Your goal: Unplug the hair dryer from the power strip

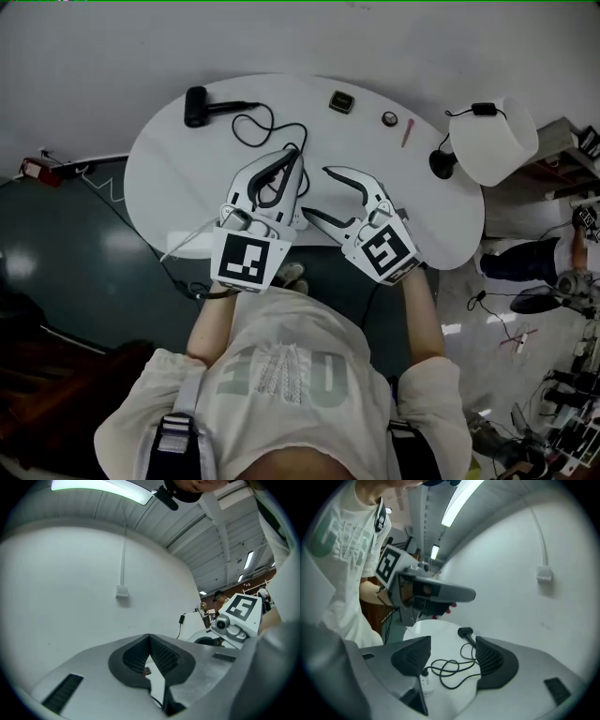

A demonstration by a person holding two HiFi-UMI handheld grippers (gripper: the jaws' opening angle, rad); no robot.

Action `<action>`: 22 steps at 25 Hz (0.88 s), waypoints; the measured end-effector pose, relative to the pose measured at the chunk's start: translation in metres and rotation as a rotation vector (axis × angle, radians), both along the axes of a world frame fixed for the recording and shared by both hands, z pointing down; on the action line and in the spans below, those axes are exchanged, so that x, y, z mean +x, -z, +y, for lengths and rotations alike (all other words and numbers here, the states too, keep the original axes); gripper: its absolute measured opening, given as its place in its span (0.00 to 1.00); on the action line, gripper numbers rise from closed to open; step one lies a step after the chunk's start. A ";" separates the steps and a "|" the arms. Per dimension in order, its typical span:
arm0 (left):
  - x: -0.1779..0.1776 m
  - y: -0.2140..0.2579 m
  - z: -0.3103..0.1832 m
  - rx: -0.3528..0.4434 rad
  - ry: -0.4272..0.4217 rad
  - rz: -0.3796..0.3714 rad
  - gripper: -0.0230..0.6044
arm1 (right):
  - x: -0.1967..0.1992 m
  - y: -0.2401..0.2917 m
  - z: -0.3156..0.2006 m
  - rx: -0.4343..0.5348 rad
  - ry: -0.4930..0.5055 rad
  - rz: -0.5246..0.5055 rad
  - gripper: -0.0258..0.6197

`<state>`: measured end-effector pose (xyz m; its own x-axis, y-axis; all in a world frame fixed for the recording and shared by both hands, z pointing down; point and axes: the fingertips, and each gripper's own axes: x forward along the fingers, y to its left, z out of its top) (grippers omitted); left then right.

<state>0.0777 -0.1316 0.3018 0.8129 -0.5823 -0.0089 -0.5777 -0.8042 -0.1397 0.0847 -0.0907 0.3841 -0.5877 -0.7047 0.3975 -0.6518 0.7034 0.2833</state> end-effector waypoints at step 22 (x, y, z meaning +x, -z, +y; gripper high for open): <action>-0.049 -0.068 -0.019 -0.158 0.149 -0.055 0.05 | -0.027 -0.245 0.019 -0.531 0.226 0.317 0.53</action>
